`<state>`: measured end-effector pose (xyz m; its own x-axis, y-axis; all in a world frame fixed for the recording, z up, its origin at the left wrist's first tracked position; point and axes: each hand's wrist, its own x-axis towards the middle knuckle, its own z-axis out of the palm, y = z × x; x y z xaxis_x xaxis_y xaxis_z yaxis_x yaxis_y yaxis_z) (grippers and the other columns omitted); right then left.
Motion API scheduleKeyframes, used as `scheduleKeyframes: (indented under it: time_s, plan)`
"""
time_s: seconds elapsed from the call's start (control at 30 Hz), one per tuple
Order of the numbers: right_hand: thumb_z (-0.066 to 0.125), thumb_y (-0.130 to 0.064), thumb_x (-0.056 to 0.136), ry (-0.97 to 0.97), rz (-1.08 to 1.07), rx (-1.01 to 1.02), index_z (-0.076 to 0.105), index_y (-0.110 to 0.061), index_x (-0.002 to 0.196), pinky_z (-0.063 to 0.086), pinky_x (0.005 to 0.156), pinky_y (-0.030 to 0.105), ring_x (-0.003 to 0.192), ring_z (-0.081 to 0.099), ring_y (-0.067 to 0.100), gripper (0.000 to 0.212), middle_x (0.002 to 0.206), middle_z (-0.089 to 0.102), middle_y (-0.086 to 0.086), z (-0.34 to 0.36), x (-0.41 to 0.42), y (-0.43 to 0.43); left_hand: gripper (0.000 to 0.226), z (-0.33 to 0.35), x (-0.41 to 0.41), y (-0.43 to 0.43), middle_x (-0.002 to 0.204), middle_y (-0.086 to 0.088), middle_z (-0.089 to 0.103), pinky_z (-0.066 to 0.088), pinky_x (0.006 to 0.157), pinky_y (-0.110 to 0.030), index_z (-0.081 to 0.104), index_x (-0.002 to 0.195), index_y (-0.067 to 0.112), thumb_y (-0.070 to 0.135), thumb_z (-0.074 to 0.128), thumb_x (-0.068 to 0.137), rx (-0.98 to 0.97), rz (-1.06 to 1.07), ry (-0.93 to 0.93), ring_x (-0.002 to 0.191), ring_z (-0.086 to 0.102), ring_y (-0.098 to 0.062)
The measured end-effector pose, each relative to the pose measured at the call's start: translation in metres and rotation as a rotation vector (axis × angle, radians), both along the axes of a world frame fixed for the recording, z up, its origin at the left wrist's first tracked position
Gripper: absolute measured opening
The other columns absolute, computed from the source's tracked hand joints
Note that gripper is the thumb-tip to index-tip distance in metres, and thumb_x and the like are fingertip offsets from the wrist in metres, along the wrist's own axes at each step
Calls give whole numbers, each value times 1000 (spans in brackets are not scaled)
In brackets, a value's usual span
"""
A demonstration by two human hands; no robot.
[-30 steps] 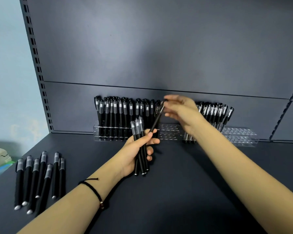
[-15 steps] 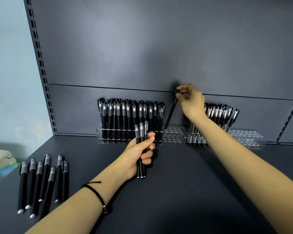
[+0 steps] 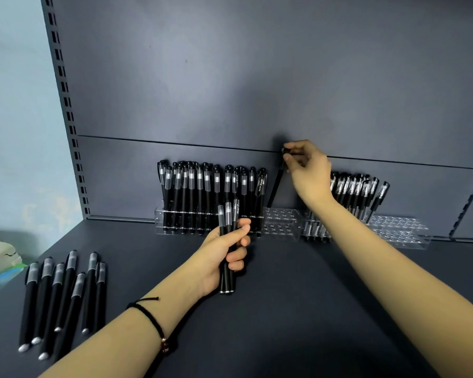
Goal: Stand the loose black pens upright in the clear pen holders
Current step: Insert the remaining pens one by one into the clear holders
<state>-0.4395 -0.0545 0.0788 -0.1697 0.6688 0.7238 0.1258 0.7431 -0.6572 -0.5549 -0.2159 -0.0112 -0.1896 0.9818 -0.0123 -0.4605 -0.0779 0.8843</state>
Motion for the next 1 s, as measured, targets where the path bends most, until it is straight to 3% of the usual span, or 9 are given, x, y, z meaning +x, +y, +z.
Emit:
scheduleKeyframes:
  time_s: [0.2,0.37,0.43,0.5,0.63,0.73,0.8,0.87,1.0]
  plan:
    - [62,0,90,-102,148,129,66,-20,99,49,88,15,90,63,-6,22,96,67,-17,-20,0,-35,17,-1,0,0,62,4,50,25,36,-17,61,111,15,16,59,94,2,3,3,39,30,-4]
    - [59,-6,93,-105,48,60,68,-15,105,56,81,27,82,64,4,17,98,69,-5,-24,-6,-14,17,0,1,-1,62,4,51,26,36,-17,61,111,14,16,59,94,-5,8,15,40,31,-4]
    - [56,-11,96,-222,3,60,69,-10,112,45,75,6,75,56,-5,21,105,69,4,-28,-6,-7,18,1,1,-2,62,4,51,26,37,-17,60,112,14,16,59,94,-11,9,22,40,31,-5]
    - [54,-14,97,-285,3,53,67,-11,120,32,77,-4,85,51,-7,26,115,64,6,-31,-6,-5,16,2,2,-3,64,3,51,25,37,-17,56,110,15,18,59,95,-17,-8,26,40,31,-5]
    - [54,-19,97,-216,-49,91,68,-13,117,35,73,2,81,53,2,25,105,55,-1,-29,-4,-18,21,3,1,-2,60,1,51,24,38,-18,34,103,13,26,50,98,-47,-52,2,40,30,-8]
    - [58,-22,95,-247,28,162,72,-17,102,40,73,9,78,54,3,17,94,62,-3,-31,-3,-40,20,3,2,0,57,1,52,26,36,-18,33,106,10,23,46,99,-30,-46,10,40,33,-8]
    - [61,-31,93,-364,122,30,72,-20,95,44,74,15,78,57,5,16,88,66,-5,-32,-5,-53,15,3,4,0,68,-3,57,27,35,-17,38,104,10,19,49,99,15,-19,-18,43,36,-8]
    - [66,-32,89,-412,188,-127,71,-22,97,43,66,11,71,57,2,14,81,67,-6,-35,-6,-60,14,2,5,1,75,-5,62,28,35,-17,44,108,10,19,50,99,45,16,-37,46,40,-8]
    - [66,-15,90,-306,384,-360,64,-14,109,47,52,19,66,62,8,19,78,67,3,-38,-4,-62,26,5,6,-1,97,-8,74,38,39,-18,56,117,6,25,48,101,57,49,-26,54,54,-9]
